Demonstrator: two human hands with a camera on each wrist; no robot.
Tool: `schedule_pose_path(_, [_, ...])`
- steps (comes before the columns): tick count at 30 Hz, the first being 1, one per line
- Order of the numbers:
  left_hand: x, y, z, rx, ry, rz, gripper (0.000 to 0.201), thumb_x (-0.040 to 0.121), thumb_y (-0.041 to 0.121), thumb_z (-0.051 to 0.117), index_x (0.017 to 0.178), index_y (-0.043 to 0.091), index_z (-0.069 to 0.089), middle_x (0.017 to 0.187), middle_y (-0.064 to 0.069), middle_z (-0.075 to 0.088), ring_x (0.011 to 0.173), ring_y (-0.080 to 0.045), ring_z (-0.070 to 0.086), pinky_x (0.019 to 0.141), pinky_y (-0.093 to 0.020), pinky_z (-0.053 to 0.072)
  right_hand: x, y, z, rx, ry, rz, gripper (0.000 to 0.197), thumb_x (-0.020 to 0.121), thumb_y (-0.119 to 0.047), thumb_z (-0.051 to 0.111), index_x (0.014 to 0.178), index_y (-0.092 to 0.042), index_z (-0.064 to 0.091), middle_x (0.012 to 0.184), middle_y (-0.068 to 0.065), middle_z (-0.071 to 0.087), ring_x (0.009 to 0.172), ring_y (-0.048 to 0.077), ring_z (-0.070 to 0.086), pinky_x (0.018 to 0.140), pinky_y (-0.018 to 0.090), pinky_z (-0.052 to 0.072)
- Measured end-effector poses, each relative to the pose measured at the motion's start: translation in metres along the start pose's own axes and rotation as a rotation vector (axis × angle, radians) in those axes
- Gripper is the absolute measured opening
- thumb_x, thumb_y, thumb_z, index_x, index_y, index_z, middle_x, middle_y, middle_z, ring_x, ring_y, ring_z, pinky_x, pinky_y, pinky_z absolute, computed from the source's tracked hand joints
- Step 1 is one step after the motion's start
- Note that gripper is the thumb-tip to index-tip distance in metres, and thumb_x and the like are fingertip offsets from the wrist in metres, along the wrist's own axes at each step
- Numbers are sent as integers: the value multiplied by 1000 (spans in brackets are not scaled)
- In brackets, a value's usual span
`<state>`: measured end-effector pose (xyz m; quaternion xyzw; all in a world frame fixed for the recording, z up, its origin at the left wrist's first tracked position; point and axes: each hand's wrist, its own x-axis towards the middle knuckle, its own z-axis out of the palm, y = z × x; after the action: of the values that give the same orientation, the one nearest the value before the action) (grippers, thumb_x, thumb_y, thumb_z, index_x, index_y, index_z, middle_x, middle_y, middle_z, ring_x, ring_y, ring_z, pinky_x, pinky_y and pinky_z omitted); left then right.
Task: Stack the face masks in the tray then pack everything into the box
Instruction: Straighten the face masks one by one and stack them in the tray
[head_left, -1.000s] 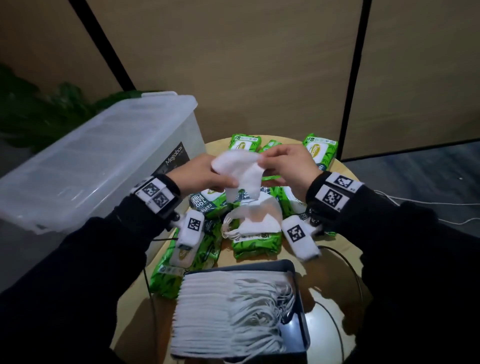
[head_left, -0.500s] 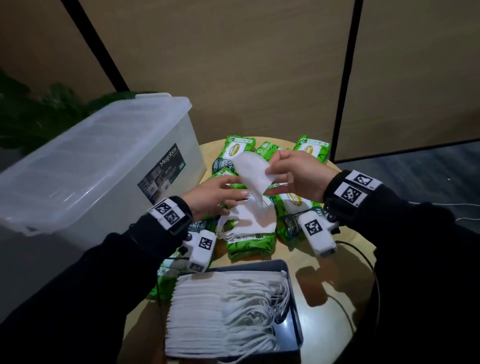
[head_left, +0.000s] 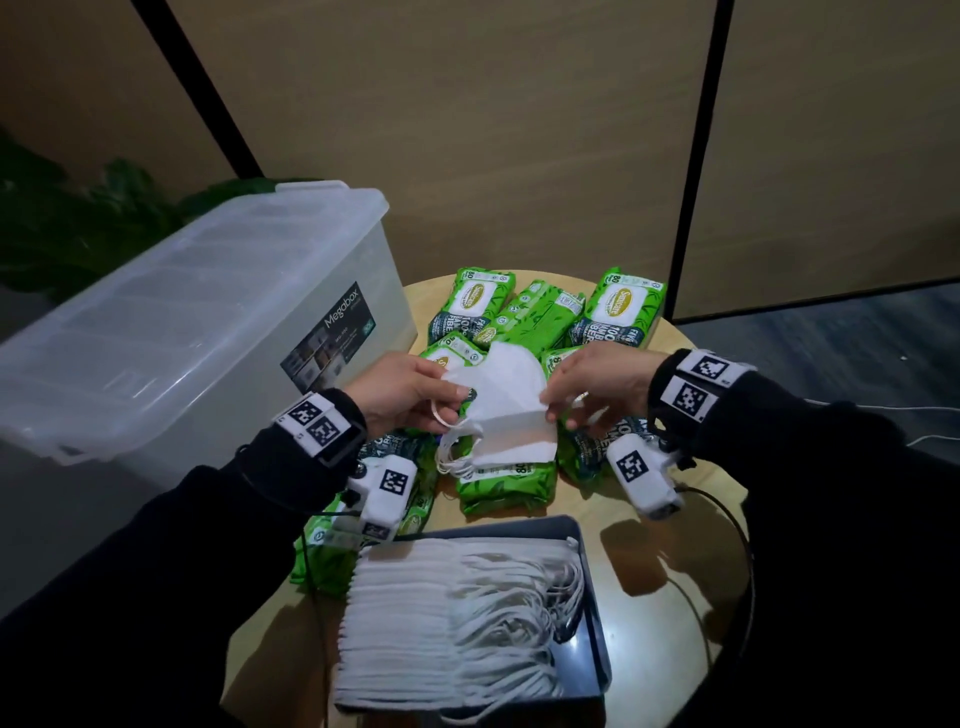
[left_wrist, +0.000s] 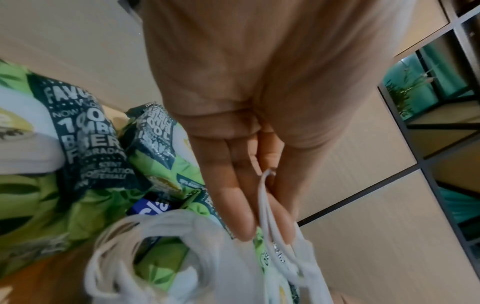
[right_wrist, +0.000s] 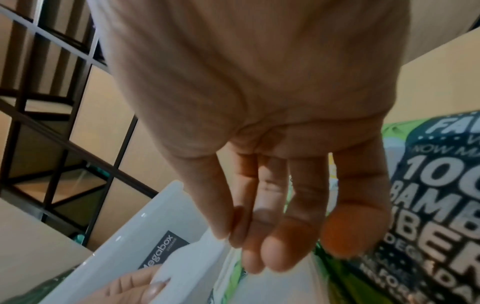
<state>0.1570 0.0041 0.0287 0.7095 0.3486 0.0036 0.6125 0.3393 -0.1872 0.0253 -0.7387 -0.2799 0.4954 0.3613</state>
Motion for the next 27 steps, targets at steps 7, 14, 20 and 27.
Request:
schedule_pose_path(7, [7,-20,5,122,15,-50,12,86,-3,77,83,-4,65,76,-19,71,55,-21,68,47,-26,58,-1,3,3,-195,-51,83,16,93,-18,73,96,-2,73,86,9,77,60,17,60,50,20,44])
schedule_pose_path(14, [11,-22,4,185,41,-52,14,87,3,78,93,-7,71,73,-21,70,57,-24,67,52,-29,60,-2,8,3,-181,-111,161,30,91,-29,78,92,1,76,83,13,76,52,16,62,45,17,47])
schedule_pose_path(20, [22,-17,-5,547,180,71,34,71,32,94,96,19,75,86,-3,73,72,-19,66,65,-30,51,9,10,0,-163,166,52,28,91,-22,77,94,5,71,88,20,78,59,25,70,58,37,59])
schedule_pose_path(27, [25,-2,13,1015,-79,151,41,87,47,78,106,10,75,98,-3,69,90,-23,61,79,-32,44,12,2,20,-386,96,39,24,92,-19,70,92,5,72,76,15,71,76,35,77,51,36,58])
